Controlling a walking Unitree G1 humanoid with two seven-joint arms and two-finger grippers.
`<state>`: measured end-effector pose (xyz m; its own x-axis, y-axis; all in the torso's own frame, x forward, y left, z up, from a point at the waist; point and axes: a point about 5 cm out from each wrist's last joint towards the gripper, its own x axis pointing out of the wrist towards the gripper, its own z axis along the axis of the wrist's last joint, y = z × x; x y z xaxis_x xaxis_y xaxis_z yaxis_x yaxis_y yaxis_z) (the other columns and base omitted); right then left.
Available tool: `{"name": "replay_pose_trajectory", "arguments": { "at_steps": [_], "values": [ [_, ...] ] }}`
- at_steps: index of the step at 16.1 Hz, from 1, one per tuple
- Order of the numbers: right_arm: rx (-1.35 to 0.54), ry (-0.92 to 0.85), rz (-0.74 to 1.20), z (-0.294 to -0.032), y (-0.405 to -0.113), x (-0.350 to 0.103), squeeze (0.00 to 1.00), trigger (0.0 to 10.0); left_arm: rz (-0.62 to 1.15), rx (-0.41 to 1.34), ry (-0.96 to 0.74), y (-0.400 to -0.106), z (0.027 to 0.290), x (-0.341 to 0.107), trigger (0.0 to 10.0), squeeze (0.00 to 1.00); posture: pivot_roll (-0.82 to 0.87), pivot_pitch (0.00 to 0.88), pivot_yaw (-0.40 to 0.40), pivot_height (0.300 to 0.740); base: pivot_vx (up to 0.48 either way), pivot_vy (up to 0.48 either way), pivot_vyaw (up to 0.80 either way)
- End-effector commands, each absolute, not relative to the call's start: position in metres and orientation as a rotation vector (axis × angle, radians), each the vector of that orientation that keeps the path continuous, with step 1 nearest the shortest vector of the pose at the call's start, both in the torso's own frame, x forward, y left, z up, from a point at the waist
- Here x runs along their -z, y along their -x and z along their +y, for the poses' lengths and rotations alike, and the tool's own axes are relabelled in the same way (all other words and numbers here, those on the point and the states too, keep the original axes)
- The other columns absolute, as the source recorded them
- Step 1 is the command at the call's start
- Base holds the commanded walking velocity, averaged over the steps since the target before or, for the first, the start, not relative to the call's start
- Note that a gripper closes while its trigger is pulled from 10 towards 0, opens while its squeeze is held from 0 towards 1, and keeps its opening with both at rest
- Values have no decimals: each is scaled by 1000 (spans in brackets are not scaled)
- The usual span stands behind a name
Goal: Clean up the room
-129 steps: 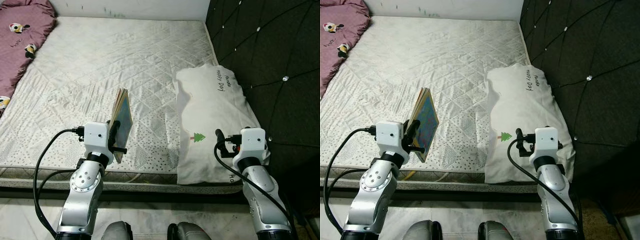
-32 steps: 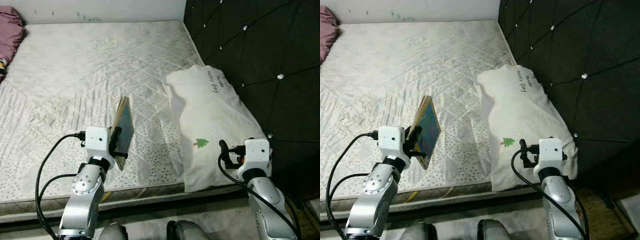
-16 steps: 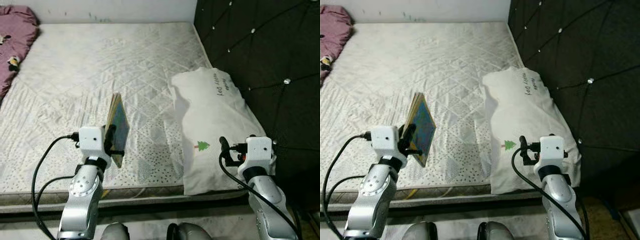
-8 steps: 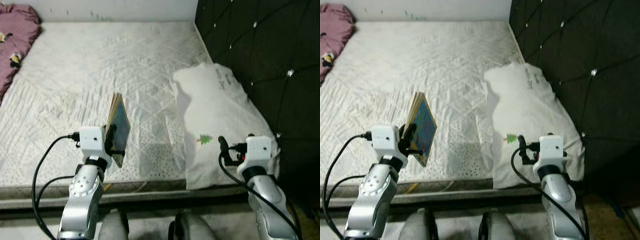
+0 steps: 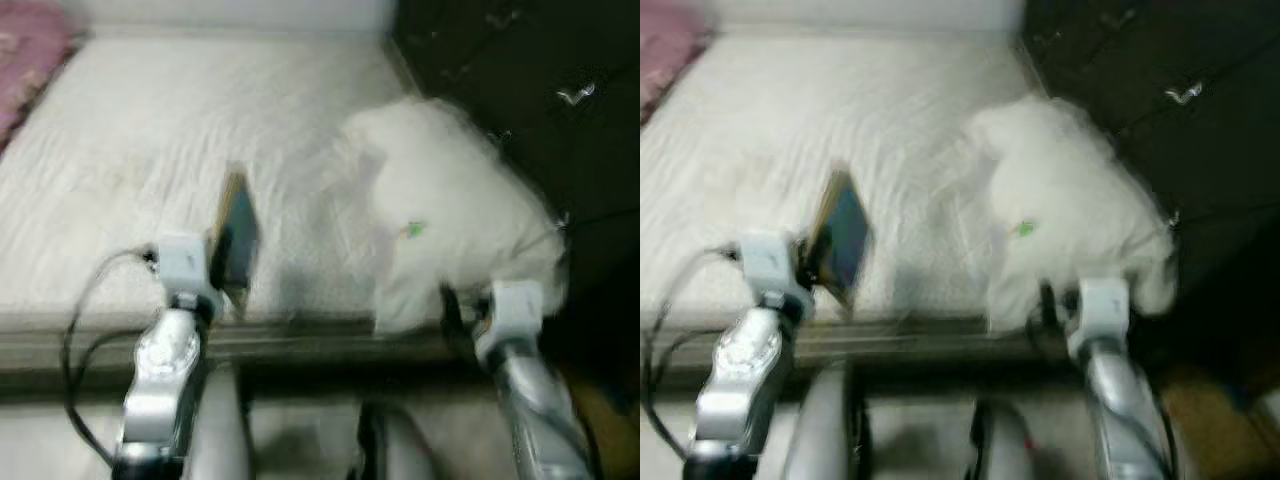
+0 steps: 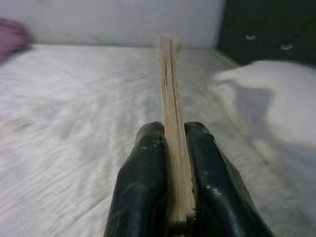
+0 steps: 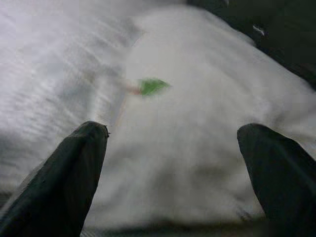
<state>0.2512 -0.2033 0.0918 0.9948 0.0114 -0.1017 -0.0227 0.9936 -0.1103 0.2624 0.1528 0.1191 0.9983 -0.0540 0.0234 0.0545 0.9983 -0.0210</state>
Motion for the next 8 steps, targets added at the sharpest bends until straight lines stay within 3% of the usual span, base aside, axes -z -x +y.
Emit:
{"name": "replay_pose_trajectory", "arguments": {
  "at_steps": [1,7,8],
  "values": [
    [-16,111,129,-205,-245,-86,0,10000,0,51,14,-261,155,-115,10000,0,-36,114,-25,626,0,0,0],
    [-25,126,124,-204,-247,-87,0,10000,-18,94,39,-262,154,-118,10000,0,-41,126,-29,626,0,0,0],
    [-27,127,124,-204,-248,-87,0,10000,-22,99,41,-262,154,-119,10000,0,-41,126,-29,626,274,0,0]
  ]
}}
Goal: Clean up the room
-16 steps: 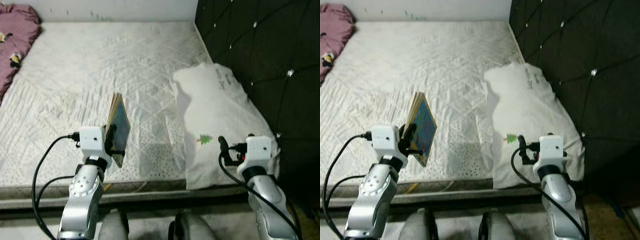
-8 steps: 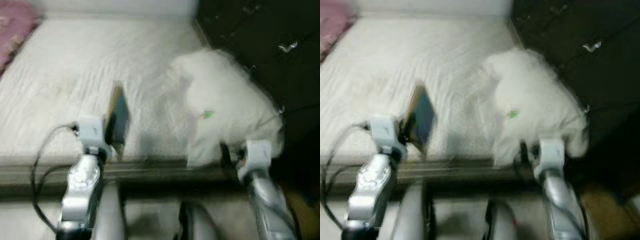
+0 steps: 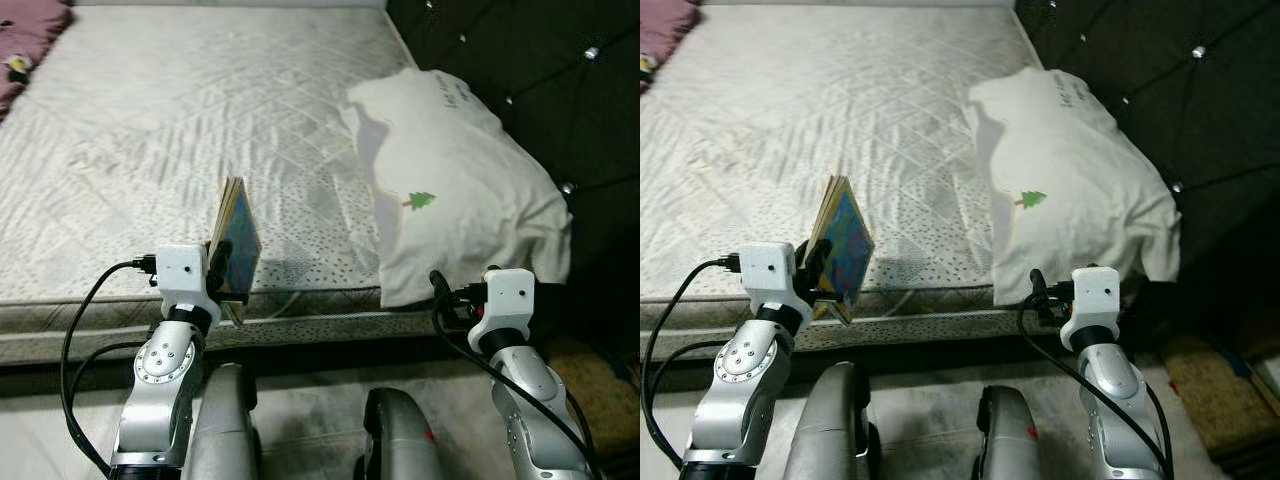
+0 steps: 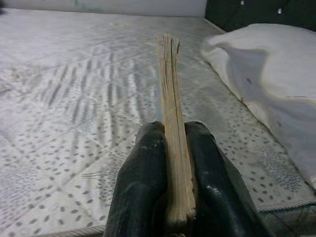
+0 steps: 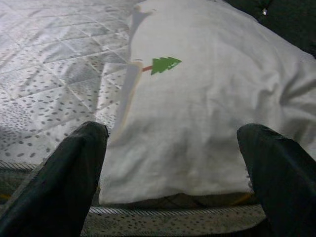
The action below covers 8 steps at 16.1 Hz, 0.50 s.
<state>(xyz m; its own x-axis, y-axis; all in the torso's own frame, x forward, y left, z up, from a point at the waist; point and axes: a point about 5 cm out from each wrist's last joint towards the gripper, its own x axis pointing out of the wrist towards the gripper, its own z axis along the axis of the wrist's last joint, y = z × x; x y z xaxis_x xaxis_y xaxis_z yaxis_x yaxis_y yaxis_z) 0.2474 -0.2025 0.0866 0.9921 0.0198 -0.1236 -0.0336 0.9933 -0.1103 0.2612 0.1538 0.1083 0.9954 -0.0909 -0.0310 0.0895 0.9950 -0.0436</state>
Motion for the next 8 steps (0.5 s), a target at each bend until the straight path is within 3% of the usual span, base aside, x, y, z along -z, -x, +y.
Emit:
{"name": "replay_pose_trajectory", "arguments": {
  "at_steps": [1,8],
  "values": [
    [-30,129,125,-204,-248,-87,0,10000,-27,103,46,-263,153,-121,10000,0,-41,126,-29,626,274,0,0],
    [-27,137,120,-204,-248,-88,0,10000,-41,130,71,-266,146,-125,10000,0,-49,125,-27,626,299,0,0]
  ]
}}
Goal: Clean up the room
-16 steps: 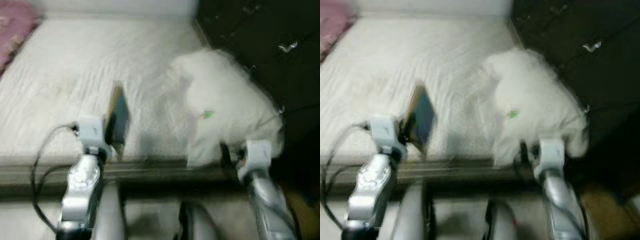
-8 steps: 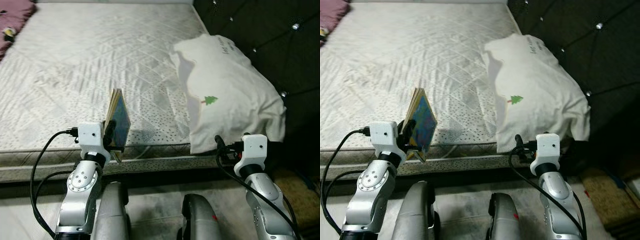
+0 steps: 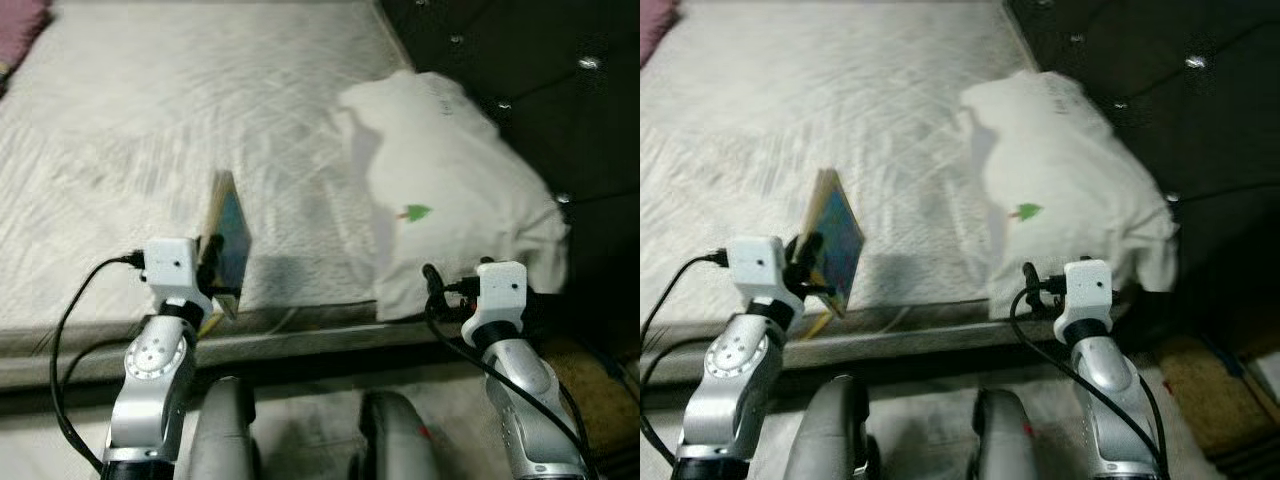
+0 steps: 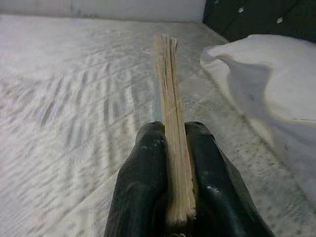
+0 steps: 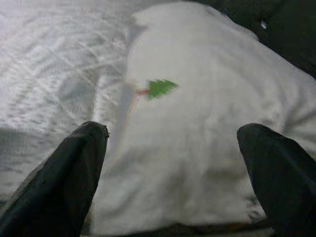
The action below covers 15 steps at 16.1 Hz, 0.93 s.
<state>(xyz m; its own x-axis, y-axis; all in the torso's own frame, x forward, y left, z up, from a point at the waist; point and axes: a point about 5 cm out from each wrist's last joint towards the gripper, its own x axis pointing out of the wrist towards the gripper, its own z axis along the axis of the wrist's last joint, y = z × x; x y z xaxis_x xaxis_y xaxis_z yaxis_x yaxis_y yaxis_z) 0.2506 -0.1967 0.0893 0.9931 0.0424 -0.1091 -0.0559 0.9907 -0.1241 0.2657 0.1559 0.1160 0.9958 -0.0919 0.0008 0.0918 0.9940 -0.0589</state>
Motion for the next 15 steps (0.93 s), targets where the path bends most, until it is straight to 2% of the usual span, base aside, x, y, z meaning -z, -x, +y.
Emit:
{"name": "replay_pose_trajectory", "arguments": {
  "at_steps": [1,4,10,15],
  "values": [
    [-27,138,120,-204,-248,-88,0,10000,-40,131,71,-265,146,-124,10000,0,-50,123,-26,626,322,0,0],
    [-30,139,120,-204,-248,-88,0,10000,-34,134,73,-265,145,-123,10000,0,-50,121,-27,626,309,0,0],
    [-31,139,121,-204,-247,-87,0,10000,-11,161,83,-264,140,-119,10000,0,-48,118,-26,626,0,0,0],
    [-34,147,122,-206,-243,-87,0,10000,-39,170,90,-275,138,-125,10000,0,-56,115,-31,593,0,0,0]
  ]
}}
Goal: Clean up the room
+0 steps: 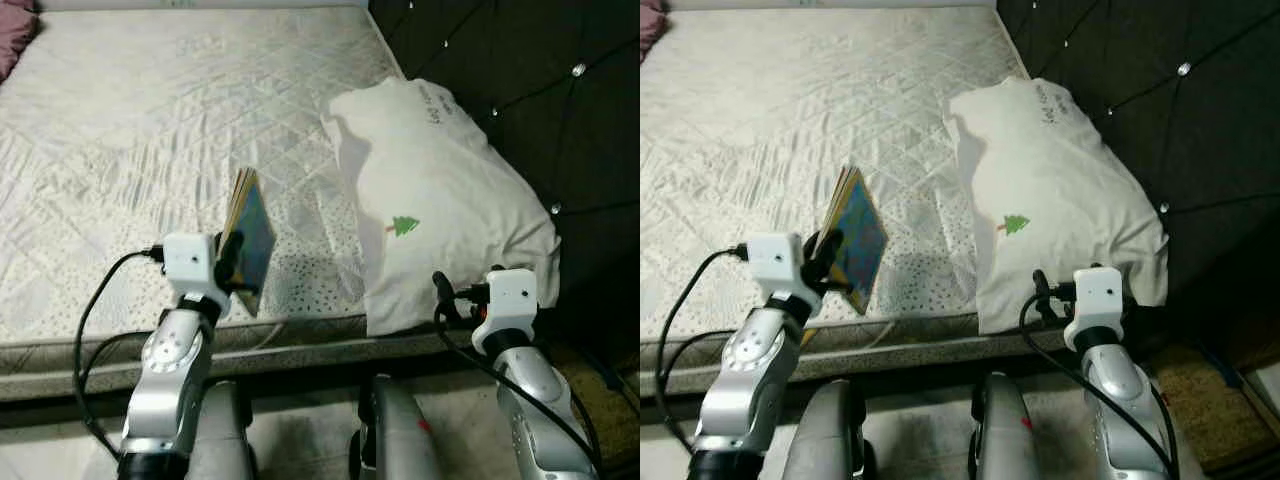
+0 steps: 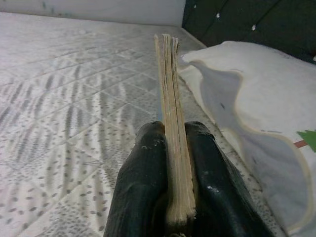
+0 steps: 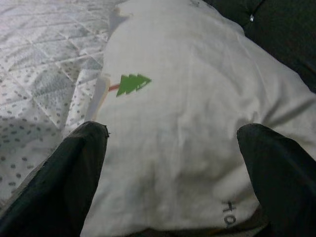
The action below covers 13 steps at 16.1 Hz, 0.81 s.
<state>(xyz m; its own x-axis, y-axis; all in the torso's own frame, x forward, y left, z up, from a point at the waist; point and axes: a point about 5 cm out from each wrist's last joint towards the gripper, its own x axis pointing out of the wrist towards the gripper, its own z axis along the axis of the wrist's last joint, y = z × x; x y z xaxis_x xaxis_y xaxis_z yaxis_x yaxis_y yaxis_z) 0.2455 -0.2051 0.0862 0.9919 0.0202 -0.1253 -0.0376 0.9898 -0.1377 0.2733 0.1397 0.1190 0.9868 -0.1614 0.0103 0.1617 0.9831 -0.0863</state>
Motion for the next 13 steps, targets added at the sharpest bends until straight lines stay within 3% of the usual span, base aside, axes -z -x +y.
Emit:
{"name": "replay_pose_trajectory", "arguments": {
  "at_steps": [1,4,13],
  "values": [
    [-34,148,122,-207,-243,-87,0,10000,-45,170,92,-275,138,-126,10000,0,-58,113,-32,593,0,0,0],
    [-33,150,123,-208,-243,-87,0,10000,-58,179,96,-275,137,-128,10000,0,-59,111,-34,593,0,0,0],
    [-30,162,122,-209,-244,-88,0,10000,-64,186,108,-275,135,-127,10000,0,-64,117,-38,593,266,0,0]
  ]
}}
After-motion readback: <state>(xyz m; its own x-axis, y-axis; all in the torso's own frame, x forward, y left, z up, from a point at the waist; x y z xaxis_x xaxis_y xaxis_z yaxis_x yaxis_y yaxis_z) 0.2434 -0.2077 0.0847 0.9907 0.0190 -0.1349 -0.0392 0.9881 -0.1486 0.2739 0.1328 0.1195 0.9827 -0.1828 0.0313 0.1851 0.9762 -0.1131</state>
